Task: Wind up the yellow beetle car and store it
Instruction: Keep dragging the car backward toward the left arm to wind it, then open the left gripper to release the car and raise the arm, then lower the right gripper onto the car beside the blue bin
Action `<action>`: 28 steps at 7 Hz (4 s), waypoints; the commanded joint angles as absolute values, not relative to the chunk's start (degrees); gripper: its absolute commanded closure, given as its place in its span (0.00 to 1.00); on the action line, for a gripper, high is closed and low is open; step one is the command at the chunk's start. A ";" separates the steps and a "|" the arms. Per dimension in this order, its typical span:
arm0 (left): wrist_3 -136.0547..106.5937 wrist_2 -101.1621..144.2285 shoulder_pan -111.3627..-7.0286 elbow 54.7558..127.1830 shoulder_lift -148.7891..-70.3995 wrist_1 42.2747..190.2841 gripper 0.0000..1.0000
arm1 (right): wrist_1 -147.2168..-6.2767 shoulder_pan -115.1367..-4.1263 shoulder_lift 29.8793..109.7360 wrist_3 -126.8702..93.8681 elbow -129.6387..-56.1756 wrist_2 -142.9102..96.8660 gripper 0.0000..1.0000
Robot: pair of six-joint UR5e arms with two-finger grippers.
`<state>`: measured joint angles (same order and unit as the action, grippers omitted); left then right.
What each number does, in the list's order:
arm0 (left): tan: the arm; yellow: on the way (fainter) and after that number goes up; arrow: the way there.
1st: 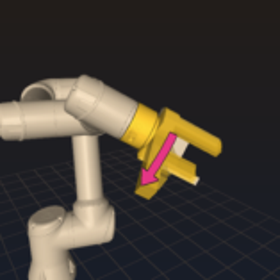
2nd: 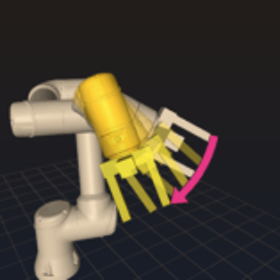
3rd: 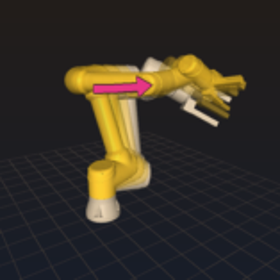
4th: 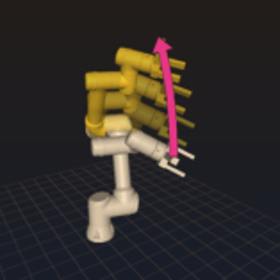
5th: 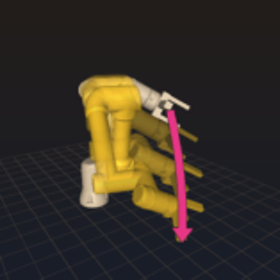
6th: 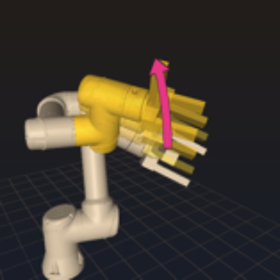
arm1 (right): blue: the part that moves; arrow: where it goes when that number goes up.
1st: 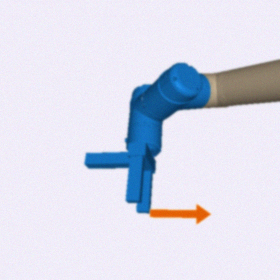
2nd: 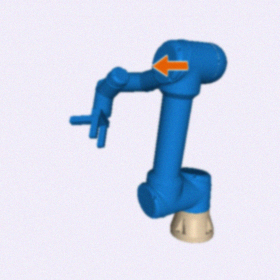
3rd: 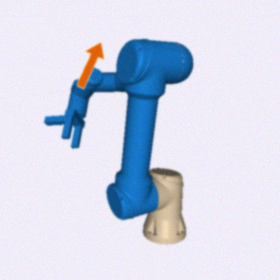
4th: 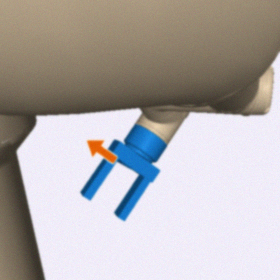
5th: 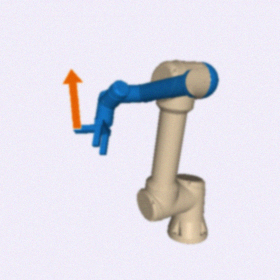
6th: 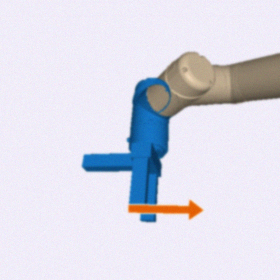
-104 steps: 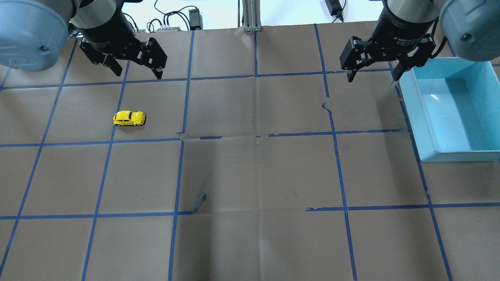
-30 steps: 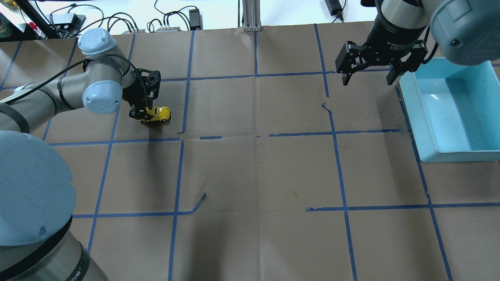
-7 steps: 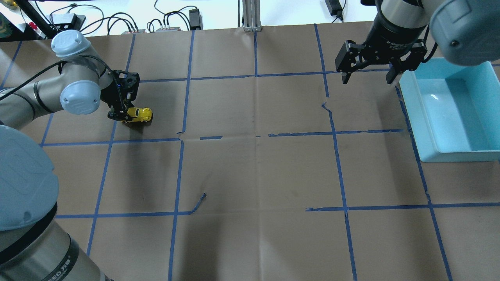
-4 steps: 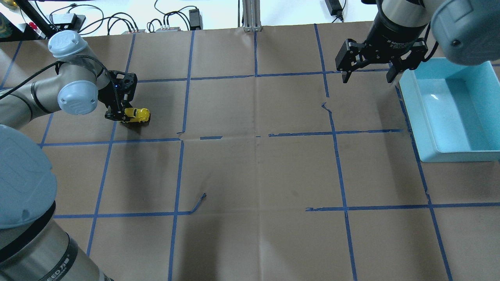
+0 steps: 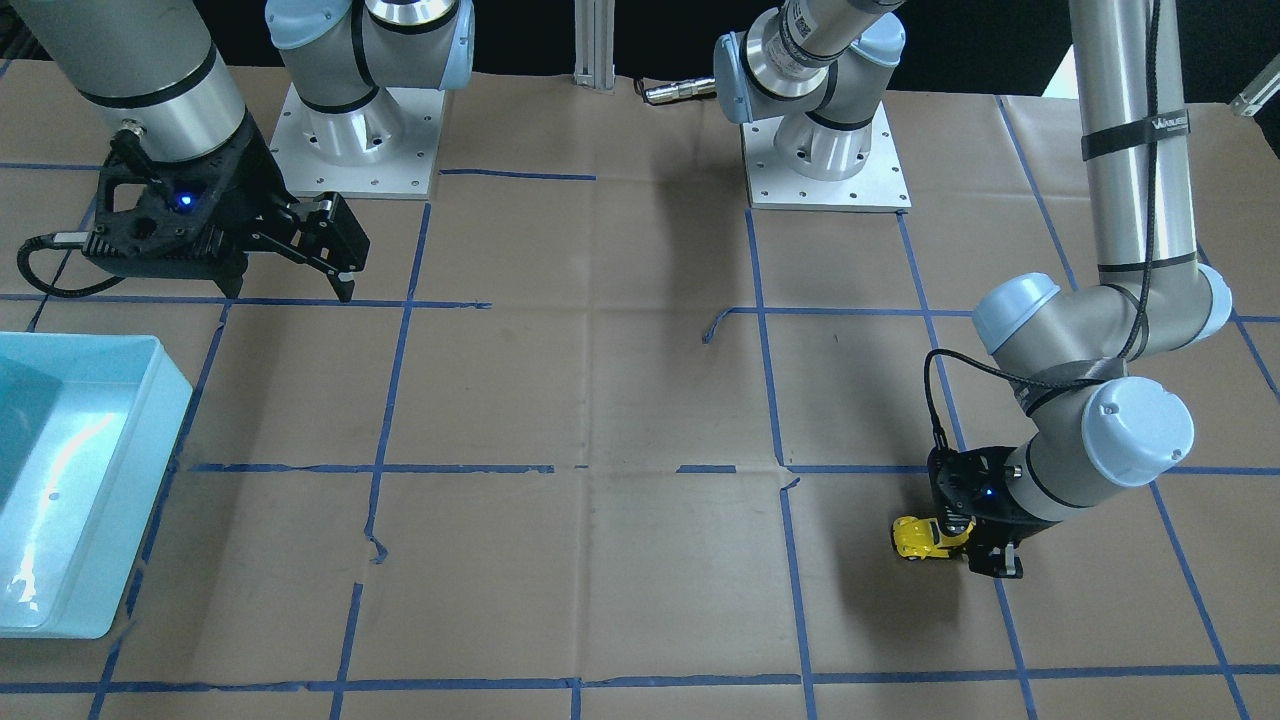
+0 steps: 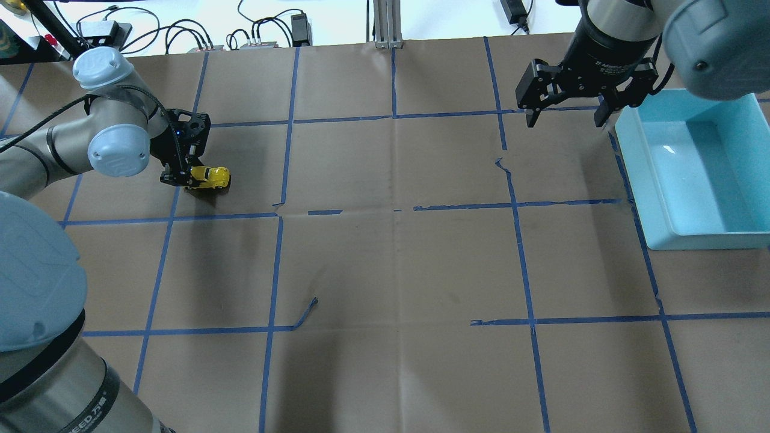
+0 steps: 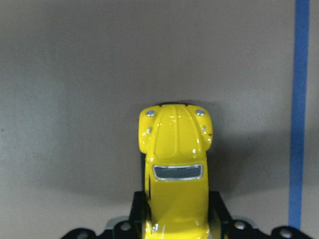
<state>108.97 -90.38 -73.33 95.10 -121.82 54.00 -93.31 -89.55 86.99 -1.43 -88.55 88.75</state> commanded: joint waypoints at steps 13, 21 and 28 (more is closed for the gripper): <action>96.15 -90.44 -76.35 93.08 -112.37 62.44 0.00 | -93.34 -89.56 86.75 -1.41 -88.77 87.80 0.00; 5.90 -91.23 -88.93 86.94 -95.18 84.61 0.00 | -93.43 -89.56 86.31 -1.14 -88.77 87.98 0.00; 6.06 -90.18 -89.56 88.24 -93.69 84.55 0.00 | -99.64 -82.82 83.59 30.56 -88.59 82.05 0.00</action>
<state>5.84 -90.28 -89.54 88.17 -93.91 84.62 -97.78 -85.66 84.36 19.95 -88.53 85.94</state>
